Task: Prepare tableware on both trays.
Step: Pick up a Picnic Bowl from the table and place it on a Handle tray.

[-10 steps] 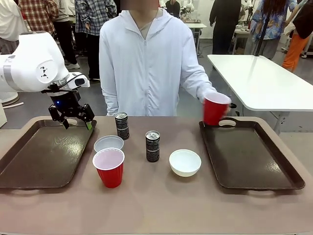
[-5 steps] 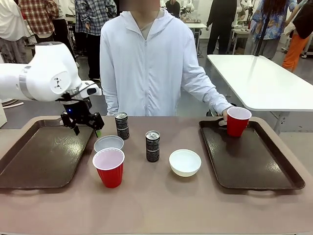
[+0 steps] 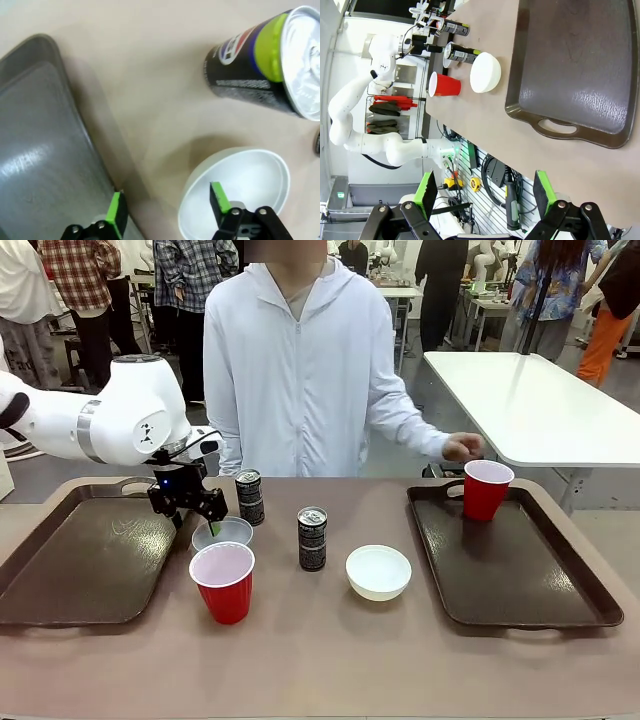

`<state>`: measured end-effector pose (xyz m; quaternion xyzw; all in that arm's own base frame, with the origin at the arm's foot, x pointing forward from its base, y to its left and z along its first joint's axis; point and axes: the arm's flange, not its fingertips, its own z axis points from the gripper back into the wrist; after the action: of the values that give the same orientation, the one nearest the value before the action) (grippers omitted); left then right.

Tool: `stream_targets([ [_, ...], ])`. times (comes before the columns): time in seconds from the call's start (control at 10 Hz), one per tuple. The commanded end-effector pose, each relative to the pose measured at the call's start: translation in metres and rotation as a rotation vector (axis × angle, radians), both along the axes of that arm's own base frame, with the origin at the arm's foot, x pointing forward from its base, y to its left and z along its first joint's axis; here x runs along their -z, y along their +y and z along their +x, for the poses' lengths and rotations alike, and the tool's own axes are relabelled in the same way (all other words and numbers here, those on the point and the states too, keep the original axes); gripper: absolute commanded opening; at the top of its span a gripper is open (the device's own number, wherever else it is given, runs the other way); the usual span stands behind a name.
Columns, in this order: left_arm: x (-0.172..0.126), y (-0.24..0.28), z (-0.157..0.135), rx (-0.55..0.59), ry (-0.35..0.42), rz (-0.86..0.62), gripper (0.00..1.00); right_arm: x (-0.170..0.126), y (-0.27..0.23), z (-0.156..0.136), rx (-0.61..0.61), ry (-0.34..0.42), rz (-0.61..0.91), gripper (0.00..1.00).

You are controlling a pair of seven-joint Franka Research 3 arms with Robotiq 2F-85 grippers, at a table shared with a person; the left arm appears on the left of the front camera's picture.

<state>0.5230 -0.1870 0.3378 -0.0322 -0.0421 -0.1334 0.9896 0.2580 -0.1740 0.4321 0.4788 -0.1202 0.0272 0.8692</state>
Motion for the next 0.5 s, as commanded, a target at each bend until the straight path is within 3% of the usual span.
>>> stream_targets([
  [0.0,-0.0056,-0.0140,-0.0011,-0.024,-0.034,0.016,0.67,0.0008,-0.0006,0.0004,-0.002,-0.007,0.012,1.00],
  [0.1,-0.0060,-0.0159,-0.0011,-0.021,-0.034,0.022,0.64,0.0008,-0.0006,0.0004,-0.002,-0.007,0.012,1.00],
  [0.2,-0.0050,-0.0158,-0.0002,-0.028,-0.023,0.028,0.49,0.0008,-0.0006,0.0004,-0.002,-0.007,0.012,1.00],
  [0.3,-0.0030,-0.0145,0.0015,-0.037,-0.015,0.032,0.46,0.0008,-0.0006,0.0004,-0.002,-0.007,0.012,1.00],
  [0.4,-0.0023,-0.0128,0.0034,-0.048,-0.012,0.034,0.31,0.0008,-0.0006,0.0004,-0.002,-0.007,0.012,1.00],
])
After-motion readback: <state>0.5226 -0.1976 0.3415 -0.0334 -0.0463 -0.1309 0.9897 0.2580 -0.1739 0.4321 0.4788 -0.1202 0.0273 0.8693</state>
